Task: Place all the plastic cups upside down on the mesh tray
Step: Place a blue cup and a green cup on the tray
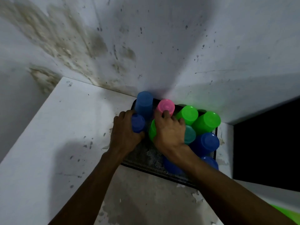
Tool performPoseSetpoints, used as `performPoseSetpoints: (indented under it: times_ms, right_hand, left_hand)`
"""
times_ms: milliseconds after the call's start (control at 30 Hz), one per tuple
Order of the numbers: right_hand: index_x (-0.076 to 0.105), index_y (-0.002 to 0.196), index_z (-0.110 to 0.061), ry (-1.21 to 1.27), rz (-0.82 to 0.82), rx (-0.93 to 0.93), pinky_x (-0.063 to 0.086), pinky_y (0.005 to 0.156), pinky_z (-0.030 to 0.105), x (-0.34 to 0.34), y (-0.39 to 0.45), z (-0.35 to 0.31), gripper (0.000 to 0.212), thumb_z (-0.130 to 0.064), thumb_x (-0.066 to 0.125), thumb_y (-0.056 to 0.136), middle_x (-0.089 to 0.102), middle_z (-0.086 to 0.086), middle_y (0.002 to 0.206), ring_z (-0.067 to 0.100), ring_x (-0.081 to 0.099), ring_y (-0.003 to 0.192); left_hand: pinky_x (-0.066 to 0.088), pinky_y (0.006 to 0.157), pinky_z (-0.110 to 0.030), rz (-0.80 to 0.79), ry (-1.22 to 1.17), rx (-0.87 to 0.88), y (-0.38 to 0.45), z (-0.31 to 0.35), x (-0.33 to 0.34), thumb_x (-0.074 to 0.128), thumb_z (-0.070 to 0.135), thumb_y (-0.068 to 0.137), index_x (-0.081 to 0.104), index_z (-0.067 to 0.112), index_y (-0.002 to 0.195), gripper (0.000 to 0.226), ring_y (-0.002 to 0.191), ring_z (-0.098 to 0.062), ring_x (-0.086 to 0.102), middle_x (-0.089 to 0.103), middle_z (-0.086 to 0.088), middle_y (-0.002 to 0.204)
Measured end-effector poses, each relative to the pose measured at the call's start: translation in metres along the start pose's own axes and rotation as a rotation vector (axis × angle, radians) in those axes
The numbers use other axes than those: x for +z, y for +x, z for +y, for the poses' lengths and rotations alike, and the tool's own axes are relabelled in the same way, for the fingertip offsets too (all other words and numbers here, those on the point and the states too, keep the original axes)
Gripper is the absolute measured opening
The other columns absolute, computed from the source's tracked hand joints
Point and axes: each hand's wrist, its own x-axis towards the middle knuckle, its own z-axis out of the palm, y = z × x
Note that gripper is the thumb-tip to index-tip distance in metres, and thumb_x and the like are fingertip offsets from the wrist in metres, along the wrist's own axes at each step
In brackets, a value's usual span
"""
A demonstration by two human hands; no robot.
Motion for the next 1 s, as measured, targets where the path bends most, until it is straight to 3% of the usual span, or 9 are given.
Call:
performPoseSetpoints:
  times_ms: [133, 300, 367, 567, 700, 800, 900, 1000]
  right_hand:
    - [0.041, 0.131, -0.013, 0.009, 0.01, 0.007, 0.038, 0.084, 0.042, 0.006, -0.001, 0.001, 0.074, -0.008, 0.071, 0.063, 0.058, 0.015, 0.116, 0.037, 0.06, 0.1]
    - [0.047, 0.124, -0.014, 0.041, 0.012, 0.015, 0.039, 0.082, 0.041, 0.012, -0.004, 0.008, 0.068, -0.011, 0.074, 0.061, 0.057, 0.015, 0.117, 0.038, 0.061, 0.099]
    - [0.049, 0.121, -0.012, 0.057, 0.036, 0.009, 0.039, 0.082, 0.042, 0.015, -0.005, 0.009, 0.068, -0.01, 0.074, 0.058, 0.057, 0.016, 0.116, 0.039, 0.061, 0.097]
    - [0.045, 0.129, -0.013, 0.036, 0.064, 0.017, 0.027, 0.107, 0.054, 0.017, -0.01, 0.01, 0.082, -0.011, 0.079, 0.055, 0.054, 0.017, 0.123, 0.04, 0.058, 0.106]
    - [0.052, 0.12, -0.016, 0.006, 0.154, 0.051, 0.03, 0.106, 0.057, 0.009, -0.019, 0.013, 0.088, -0.029, 0.089, 0.042, 0.058, 0.014, 0.116, 0.037, 0.058, 0.102]
    - [0.052, 0.12, -0.017, 0.09, 0.234, 0.052, 0.035, 0.103, 0.053, -0.006, -0.033, 0.019, 0.082, -0.042, 0.085, 0.049, 0.059, 0.013, 0.116, 0.035, 0.056, 0.104]
    - [0.053, 0.118, -0.018, 0.302, 0.311, -0.004, 0.043, 0.093, 0.045, -0.013, -0.05, 0.026, 0.064, -0.04, 0.077, 0.063, 0.058, 0.01, 0.114, 0.032, 0.055, 0.104]
    - [0.061, 0.107, -0.016, 0.517, 0.448, 0.007, 0.048, 0.086, 0.044, -0.016, -0.081, 0.041, 0.041, -0.034, 0.072, 0.073, 0.06, 0.009, 0.11, 0.028, 0.055, 0.103]
  left_hand:
    - [0.051, 0.085, -0.041, 0.002, -0.02, 0.017, 0.003, -0.001, 0.004, 0.071, 0.034, 0.055, 0.05, 0.007, 0.123, 0.075, 0.106, -0.032, 0.055, 0.059, -0.017, 0.118]
    - [0.039, 0.085, -0.029, 0.014, -0.049, 0.033, 0.001, -0.001, 0.009, 0.082, 0.014, 0.062, 0.049, 0.008, 0.127, 0.073, 0.111, -0.031, 0.052, 0.057, -0.018, 0.122]
    - [0.04, 0.085, -0.029, 0.015, -0.04, 0.048, 0.001, -0.001, 0.01, 0.081, 0.016, 0.062, 0.048, 0.009, 0.127, 0.073, 0.11, -0.031, 0.053, 0.057, -0.018, 0.121]
    - [0.046, 0.086, -0.033, 0.016, -0.042, 0.051, -0.001, -0.001, 0.008, 0.082, 0.019, 0.061, 0.047, 0.011, 0.127, 0.075, 0.108, -0.029, 0.055, 0.058, -0.016, 0.121]
    - [0.041, 0.091, -0.035, 0.029, -0.038, 0.022, -0.015, 0.009, 0.0, 0.084, 0.019, 0.06, 0.037, 0.012, 0.136, 0.09, 0.117, -0.029, 0.046, 0.047, -0.016, 0.13]
    - [0.041, 0.089, -0.03, 0.102, -0.036, 0.088, -0.031, 0.021, -0.008, 0.077, 0.03, 0.057, 0.04, 0.01, 0.133, 0.086, 0.11, -0.025, 0.047, 0.049, -0.017, 0.127]
    - [0.038, 0.084, -0.01, 0.23, -0.087, 0.162, -0.049, 0.035, -0.012, 0.075, 0.023, 0.062, 0.047, 0.005, 0.125, 0.071, 0.104, -0.012, 0.047, 0.055, -0.017, 0.12]
    - [0.048, 0.086, -0.017, 0.333, -0.133, 0.234, -0.078, 0.057, -0.009, 0.074, 0.016, 0.07, 0.053, 0.001, 0.12, 0.056, 0.103, -0.017, 0.056, 0.058, -0.016, 0.117]
